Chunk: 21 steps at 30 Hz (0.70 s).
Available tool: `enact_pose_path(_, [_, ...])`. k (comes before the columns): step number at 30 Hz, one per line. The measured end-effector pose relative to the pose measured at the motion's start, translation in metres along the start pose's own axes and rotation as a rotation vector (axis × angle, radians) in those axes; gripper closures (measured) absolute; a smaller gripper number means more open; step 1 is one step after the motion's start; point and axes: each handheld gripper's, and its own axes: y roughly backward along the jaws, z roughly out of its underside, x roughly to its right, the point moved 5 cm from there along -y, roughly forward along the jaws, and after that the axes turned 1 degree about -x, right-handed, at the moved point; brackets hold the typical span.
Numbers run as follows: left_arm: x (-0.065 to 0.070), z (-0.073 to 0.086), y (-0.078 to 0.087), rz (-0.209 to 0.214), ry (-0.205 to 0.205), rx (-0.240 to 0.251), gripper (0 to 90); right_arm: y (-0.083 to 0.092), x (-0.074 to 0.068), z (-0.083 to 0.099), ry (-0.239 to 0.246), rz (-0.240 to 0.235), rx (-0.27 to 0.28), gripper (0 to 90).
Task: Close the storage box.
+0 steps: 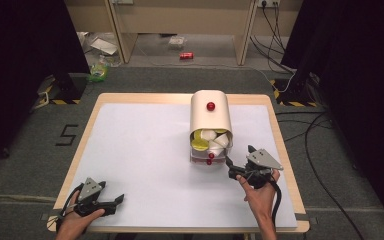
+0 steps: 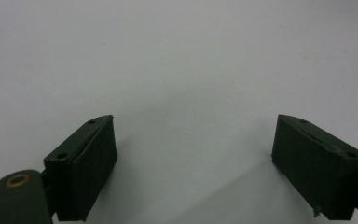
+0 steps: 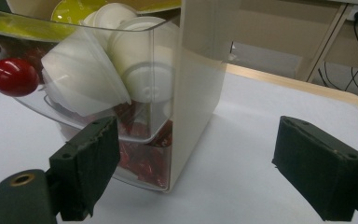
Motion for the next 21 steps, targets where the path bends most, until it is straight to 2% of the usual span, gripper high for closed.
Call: enact_pose_path(21, [0.000,0.000,0.000,0.001,0.001,0.001,13.0,-0.012,0.005,-0.005,0.001,0.016,-0.002,14.9])
